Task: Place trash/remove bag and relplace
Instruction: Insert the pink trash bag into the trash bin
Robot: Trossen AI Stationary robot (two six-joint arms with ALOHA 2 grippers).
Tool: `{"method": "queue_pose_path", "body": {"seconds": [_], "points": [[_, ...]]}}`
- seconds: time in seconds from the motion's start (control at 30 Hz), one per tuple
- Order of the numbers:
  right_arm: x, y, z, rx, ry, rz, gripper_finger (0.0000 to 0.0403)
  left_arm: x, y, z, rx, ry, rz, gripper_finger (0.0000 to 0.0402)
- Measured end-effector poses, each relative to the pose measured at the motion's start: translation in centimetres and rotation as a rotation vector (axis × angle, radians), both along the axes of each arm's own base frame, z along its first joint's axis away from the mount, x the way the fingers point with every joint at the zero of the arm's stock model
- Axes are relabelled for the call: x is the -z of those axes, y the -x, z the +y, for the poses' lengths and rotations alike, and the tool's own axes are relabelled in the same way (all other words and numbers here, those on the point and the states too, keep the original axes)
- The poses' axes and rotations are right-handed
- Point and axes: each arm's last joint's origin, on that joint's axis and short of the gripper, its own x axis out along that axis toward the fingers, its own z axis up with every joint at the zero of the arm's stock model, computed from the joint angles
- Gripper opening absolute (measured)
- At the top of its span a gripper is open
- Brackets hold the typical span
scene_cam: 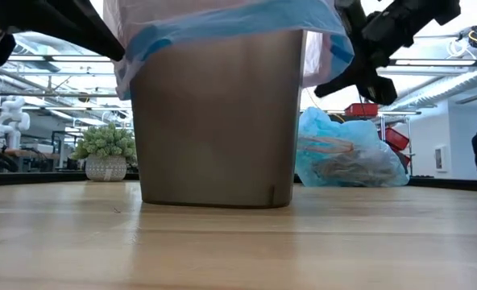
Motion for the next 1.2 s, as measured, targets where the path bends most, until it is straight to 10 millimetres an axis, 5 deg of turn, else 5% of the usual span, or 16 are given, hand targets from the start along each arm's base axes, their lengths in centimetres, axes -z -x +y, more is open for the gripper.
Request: {"method": "queue_pose_path", "body": {"seconds": [0.27, 0.47, 0.73, 0.93, 1.07, 1.2], "points": [[1.4, -0.7, 0.2, -0.032, -0.024, 0.066, 0.0001, 0.1, -0.1, 0.6, -0.004, -0.041, 0.042, 0.0], [-1.0, 1.8, 0.4, -0.033, -0.124, 0.016, 0.001, 0.1, -0.1, 0.6, -0.002, -0.039, 0.042, 0.0], [-3.7, 4.0, 0.2, -0.045, -0.138, -0.123, 0.0124, 0.2, -0.1, 0.5, 0.005, -0.026, 0.054, 0.0], [-1.9, 2.0, 0.3, -0.076, -0.088, -0.041, 0.0199, 0.2, -0.1, 0.5, 0.004, -0.025, 0.054, 0.0], [-0.9, 0.2, 0.6, -0.118, -0.051, -0.056, 0.0188, 0.2, -0.1, 0.5, 0.005, -0.023, 0.056, 0.0], [0.4, -0.6, 0.7, -0.116, -0.044, 0.002, 0.0106, 0.2, -0.1, 0.5, 0.006, -0.021, 0.058, 0.0]]}}
